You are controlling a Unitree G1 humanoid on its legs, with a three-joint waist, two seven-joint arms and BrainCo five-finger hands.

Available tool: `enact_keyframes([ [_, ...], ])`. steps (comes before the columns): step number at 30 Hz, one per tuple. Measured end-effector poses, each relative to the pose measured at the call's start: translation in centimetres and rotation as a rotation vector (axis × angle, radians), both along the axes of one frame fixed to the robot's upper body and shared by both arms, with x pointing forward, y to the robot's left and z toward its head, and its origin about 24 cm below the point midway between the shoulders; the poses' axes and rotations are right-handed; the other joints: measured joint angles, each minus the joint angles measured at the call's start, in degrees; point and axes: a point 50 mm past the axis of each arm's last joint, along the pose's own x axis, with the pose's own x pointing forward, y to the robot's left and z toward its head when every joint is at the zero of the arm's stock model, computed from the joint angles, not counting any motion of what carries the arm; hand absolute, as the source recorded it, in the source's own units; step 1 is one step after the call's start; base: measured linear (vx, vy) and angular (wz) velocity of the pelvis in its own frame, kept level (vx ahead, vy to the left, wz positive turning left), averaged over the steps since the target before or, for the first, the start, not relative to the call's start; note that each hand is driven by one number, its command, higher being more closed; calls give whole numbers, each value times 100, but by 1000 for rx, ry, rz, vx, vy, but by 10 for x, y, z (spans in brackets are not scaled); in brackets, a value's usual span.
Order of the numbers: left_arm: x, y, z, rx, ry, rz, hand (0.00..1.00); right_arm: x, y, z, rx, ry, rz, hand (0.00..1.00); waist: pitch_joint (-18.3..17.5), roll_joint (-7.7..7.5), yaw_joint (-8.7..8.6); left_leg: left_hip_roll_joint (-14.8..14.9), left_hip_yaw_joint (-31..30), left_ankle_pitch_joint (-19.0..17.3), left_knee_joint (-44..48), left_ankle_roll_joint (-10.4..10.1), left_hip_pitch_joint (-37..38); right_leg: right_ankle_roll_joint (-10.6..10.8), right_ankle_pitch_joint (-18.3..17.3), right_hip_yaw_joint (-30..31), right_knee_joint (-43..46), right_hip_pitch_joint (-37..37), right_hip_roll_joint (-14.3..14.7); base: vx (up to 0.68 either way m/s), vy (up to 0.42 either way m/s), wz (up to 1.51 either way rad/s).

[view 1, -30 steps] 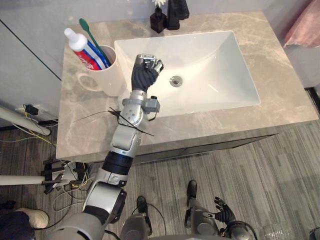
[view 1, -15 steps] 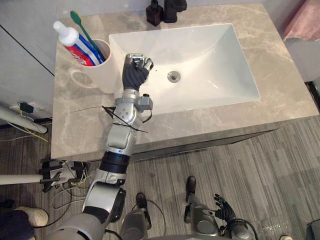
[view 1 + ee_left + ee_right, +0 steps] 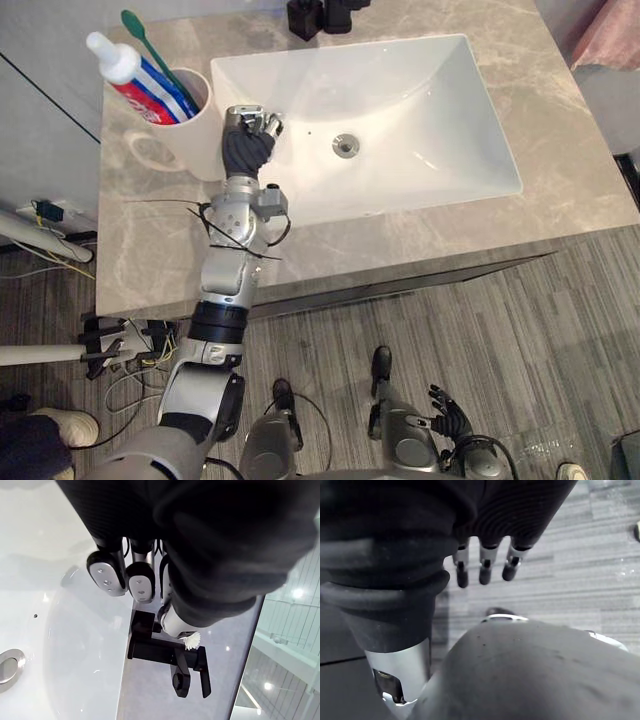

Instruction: Organize washtable

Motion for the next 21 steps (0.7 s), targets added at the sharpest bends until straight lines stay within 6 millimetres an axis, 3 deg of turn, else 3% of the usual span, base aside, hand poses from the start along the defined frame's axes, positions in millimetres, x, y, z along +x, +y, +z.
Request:
enact_keyframes([
  [21,1,3,-2,-11,14,23,100,1,-2,1,-7,-6,4,0,53,67,-3,9,1,-36,60,1,-20,0,0,8,2,0,5,0,0,0],
])
